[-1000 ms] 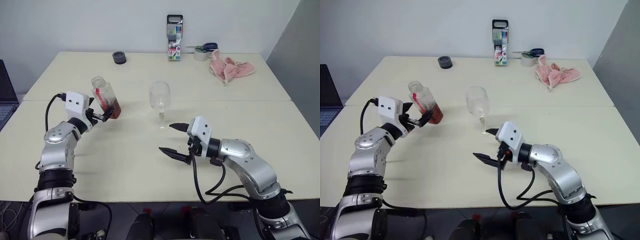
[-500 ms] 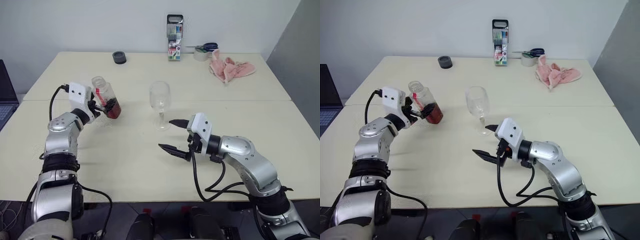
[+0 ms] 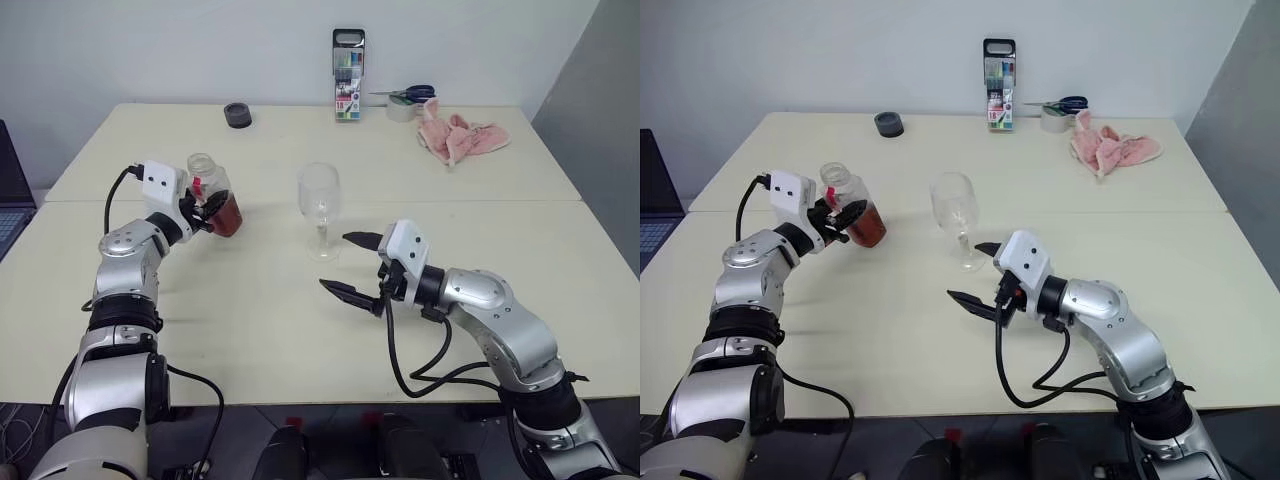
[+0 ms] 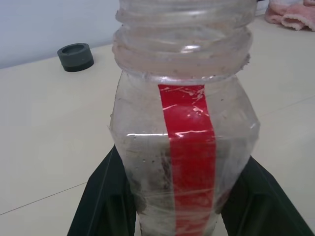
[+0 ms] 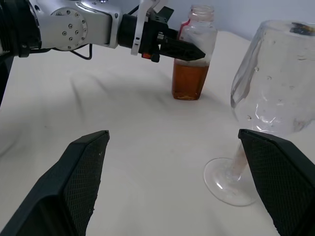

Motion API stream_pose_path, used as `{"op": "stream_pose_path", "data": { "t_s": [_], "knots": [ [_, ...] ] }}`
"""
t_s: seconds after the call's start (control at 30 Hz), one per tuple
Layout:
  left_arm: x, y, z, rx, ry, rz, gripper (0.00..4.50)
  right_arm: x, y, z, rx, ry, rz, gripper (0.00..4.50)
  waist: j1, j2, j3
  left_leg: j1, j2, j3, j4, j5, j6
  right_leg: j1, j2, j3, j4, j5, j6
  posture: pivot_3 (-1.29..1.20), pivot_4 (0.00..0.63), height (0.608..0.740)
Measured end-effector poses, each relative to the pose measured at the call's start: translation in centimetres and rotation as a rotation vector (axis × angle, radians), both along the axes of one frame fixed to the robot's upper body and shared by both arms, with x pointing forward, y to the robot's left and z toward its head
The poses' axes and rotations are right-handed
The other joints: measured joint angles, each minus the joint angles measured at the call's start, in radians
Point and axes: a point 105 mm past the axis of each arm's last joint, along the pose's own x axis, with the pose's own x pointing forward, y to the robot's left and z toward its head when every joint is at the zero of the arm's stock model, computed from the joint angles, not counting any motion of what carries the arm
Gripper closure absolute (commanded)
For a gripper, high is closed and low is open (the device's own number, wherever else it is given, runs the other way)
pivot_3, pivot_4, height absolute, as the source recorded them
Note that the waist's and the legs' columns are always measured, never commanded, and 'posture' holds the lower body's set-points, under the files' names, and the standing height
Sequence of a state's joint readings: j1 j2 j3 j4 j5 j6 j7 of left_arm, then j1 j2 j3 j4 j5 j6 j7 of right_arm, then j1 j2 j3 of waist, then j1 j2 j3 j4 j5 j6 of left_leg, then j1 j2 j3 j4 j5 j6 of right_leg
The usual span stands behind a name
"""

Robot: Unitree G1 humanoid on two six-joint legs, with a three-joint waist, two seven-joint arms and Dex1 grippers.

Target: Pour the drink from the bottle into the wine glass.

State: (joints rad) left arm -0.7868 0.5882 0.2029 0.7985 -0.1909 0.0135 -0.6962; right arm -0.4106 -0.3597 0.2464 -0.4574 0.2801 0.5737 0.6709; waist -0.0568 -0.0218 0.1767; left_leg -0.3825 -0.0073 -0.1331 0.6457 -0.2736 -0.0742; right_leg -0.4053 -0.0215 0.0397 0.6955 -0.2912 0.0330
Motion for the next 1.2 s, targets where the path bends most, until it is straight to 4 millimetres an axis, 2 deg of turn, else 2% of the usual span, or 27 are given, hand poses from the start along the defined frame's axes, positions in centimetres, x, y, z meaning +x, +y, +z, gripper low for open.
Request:
{"op": "stream_pose_path", "data": {
  "t_s": [0.2, 0.33, 0.53, 0.67, 0.8, 0.97, 1.2],
  "knots": [
    [-0.2, -4.0, 3.4, 0.177, -0.136, -0.112, 2.77, -0.6, -0.7, 2.7, 0.135, -0.079, -0.051, 0.0, 0.003, -0.001, 0.001, -0.001, 0.0, -0.001, 0.0, 0.001, -0.002, 0.0, 0.0, 0.0, -0.001, 0.0, 0.0, 0.0, 0.15, 0.74],
    [-0.2, -6.4, 5.1, 0.304, -0.217, -0.151, 2.78, -0.9, -1.1, 2.8, 0.166, -0.037, -0.043, 0.0, 0.003, -0.001, 0.001, -0.001, 0.0, 0.0, 0.0, 0.001, -0.002, 0.0, 0.0, 0.0, 0.0, 0.0, 0.0, 0.0, 0.15, 0.74],
    [-0.1, -10.5, 7.9, 0.521, -0.379, -0.238, 2.78, 0.1, -1.8, 4.3, 0.21, -0.045, -0.101, 0.0, 0.003, -0.001, 0.001, -0.001, 0.0, 0.001, 0.0, 0.0, 0.0, -0.001, 0.0, 0.0, 0.0, 0.0, 0.0, 0.0, 0.15, 0.74],
    [-0.5, -12.7, 9.5, 0.65, -0.496, -0.3, 2.78, 0.7, -2.0, 4.2, 0.216, -0.036, -0.136, 0.0, 0.002, -0.001, 0.001, -0.001, 0.0, 0.001, 0.0, 0.0, 0.0, -0.001, 0.0, 0.001, -0.001, 0.0, 0.0, 0.0, 0.15, 0.74],
    [-0.3, -13.3, 9.4, 0.756, -0.553, -0.321, 2.78, 0.9, -2.1, 4.1, 0.217, -0.029, -0.161, 0.0, 0.0, -0.001, 0.001, -0.001, 0.0, 0.001, 0.0, 0.0, 0.0, -0.001, 0.0, 0.001, 0.0, 0.0, 0.0, 0.0, 0.15, 0.74],
    [0.2, -12.6, 9.6, 0.906, -0.622, -0.301, 2.79, 1.3, -2.3, 3.9, 0.211, -0.013, -0.199, 0.0, 0.0, -0.001, 0.001, -0.001, -0.001, 0.001, 0.0, 0.0, 0.0, -0.001, 0.0, 0.001, 0.0, 0.0, 0.0, 0.0, 0.15, 0.74],
    [0.0, -13.2, 10.0, 1.038, -0.741, -0.309, 2.79, 1.6, -2.5, 3.8, 0.196, 0.009, -0.222, 0.0, 0.0, -0.001, 0.001, -0.002, -0.001, 0.001, 0.0, 0.0, 0.0, -0.001, 0.0, 0.001, 0.0, 0.0, 0.0, 0.0, 0.15, 0.74]
  ]
}}
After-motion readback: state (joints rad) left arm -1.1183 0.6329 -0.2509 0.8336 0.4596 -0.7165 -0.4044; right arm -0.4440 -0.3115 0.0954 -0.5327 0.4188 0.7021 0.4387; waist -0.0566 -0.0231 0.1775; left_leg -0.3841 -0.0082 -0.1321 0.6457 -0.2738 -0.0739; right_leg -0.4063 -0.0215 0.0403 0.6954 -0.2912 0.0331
